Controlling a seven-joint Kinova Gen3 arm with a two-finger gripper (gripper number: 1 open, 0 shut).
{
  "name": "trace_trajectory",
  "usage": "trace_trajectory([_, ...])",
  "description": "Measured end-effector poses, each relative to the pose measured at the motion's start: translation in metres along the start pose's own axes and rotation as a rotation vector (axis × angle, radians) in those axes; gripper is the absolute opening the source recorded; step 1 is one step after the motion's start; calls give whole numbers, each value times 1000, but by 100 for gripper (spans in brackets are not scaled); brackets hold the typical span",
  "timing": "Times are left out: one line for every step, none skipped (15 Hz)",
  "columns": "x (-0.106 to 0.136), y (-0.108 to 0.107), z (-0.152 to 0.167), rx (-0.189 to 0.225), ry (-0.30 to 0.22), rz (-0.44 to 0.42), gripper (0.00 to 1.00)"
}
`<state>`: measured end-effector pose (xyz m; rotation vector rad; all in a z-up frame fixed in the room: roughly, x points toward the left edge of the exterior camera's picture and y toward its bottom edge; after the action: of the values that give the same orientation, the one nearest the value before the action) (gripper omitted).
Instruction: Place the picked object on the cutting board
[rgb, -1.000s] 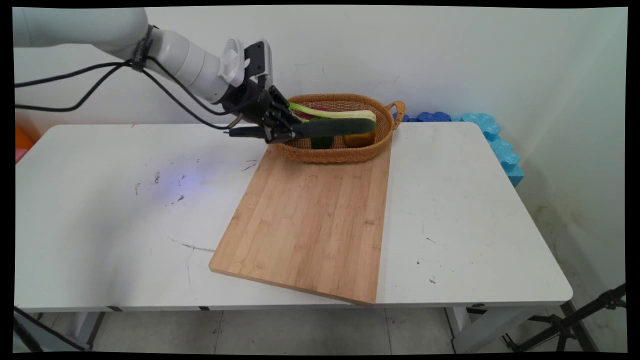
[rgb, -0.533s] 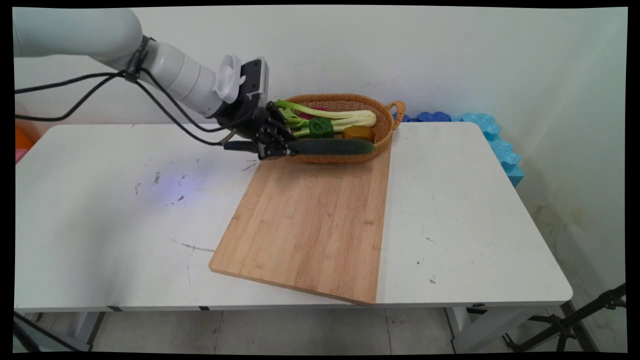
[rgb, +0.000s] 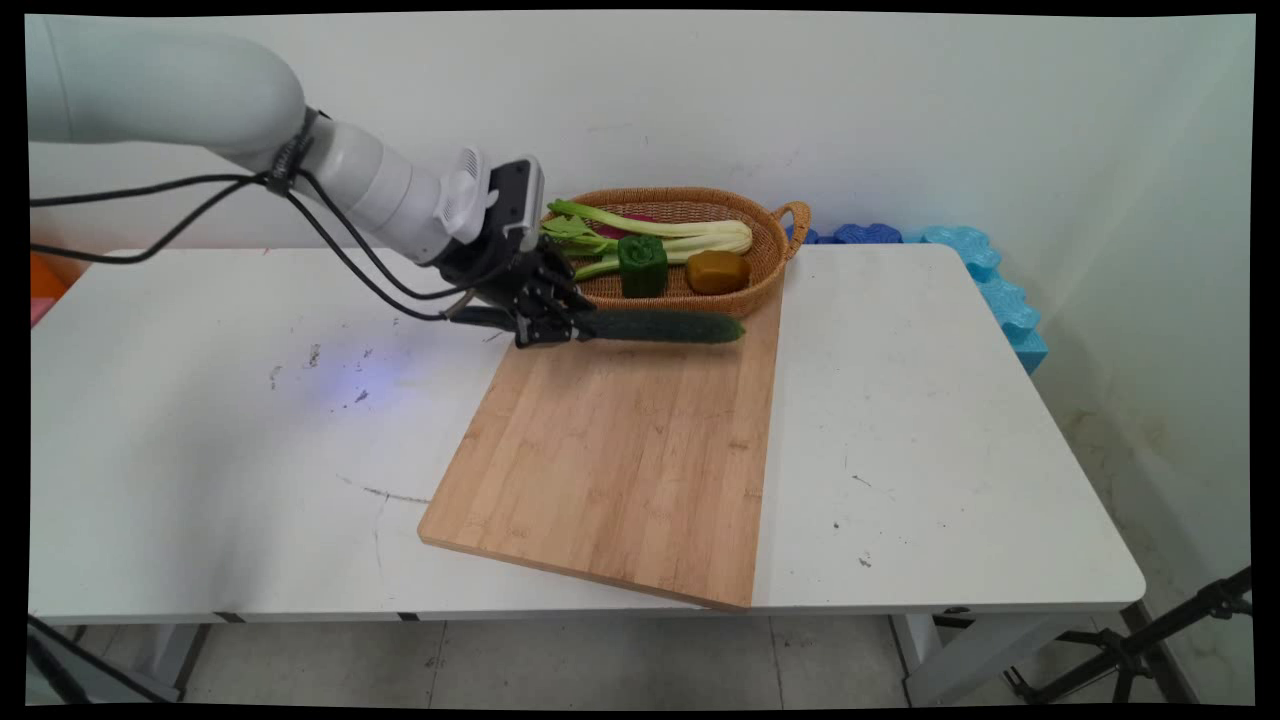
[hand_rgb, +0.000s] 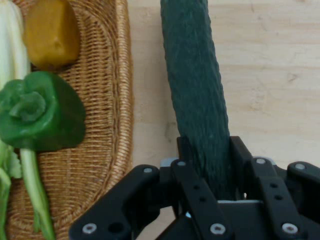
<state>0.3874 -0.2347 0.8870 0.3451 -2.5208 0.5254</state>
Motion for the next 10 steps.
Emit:
trace_trajectory([-2,1,4,-4,-3,4,0])
trace_trajectory([-4,1,7,-8,-4,7,0])
trace_trajectory([-6,2,12,-12,-7,12,0])
trace_trajectory([-7,3,15,-15,-9,16,0])
trace_trajectory([-9,3,19,-18,-11,21,0])
trace_trajectory([-11,4,24,-21,-13,27,0])
trace_trajectory([-13,4,28,-23,-14,31,0])
trace_trajectory([-14,4,32,-25,-15,34,0])
trace_trajectory([-16,4,36,-28,-16,38,0])
trace_trajectory([-17,5,40,-30,-18,40,0])
